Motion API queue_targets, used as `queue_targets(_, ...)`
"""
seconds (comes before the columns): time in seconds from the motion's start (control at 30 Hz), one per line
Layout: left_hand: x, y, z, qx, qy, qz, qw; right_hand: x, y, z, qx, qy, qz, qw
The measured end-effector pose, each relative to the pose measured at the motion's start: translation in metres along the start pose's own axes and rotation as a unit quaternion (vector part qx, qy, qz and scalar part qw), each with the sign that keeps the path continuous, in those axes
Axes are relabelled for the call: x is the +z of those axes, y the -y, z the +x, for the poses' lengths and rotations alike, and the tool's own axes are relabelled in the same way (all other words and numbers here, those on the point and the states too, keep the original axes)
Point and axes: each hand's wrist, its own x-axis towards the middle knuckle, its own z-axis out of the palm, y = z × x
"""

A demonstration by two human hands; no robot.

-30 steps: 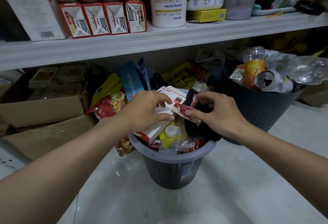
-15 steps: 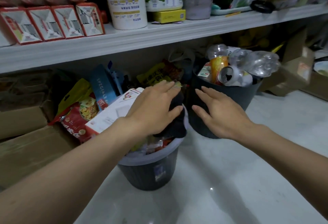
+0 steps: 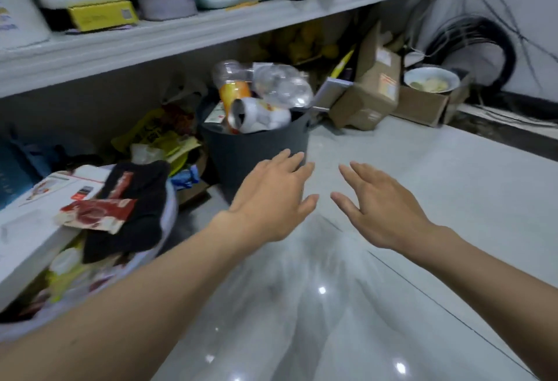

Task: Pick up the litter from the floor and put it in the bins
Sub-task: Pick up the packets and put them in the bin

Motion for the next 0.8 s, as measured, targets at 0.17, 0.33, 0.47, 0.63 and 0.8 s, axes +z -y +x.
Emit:
queue_targets(0.17,0.028,-0.089,0.060,0.071,0.029,-0.007,0.997,0.005,-0.097,-0.026,0.085,0.009,-0.008,0.996)
queue_targets(0.33,0.054,-0.168,0.109,0.104,0.057,-0.018,0.993,0.009,-0.192,-0.054,0.161,0.025,-0.015,0.986)
queue_targets(0.47,0.073,-0.218,0.136,0.133,0.080,-0.019,0.988,0.013,-0.249,-0.077,0.208,0.029,-0.009,0.978)
queue_targets(0.63,0.092,-0.257,0.164,0.185,0.090,-0.011,0.978,0.021,-0.291,-0.100,0.269,0.048,-0.007,0.962)
queue_targets(0.8,0.114,-0.288,0.175,0.259,0.112,0.010,0.959,0.034,-0.315,-0.121,0.338,0.044,0.017,0.940)
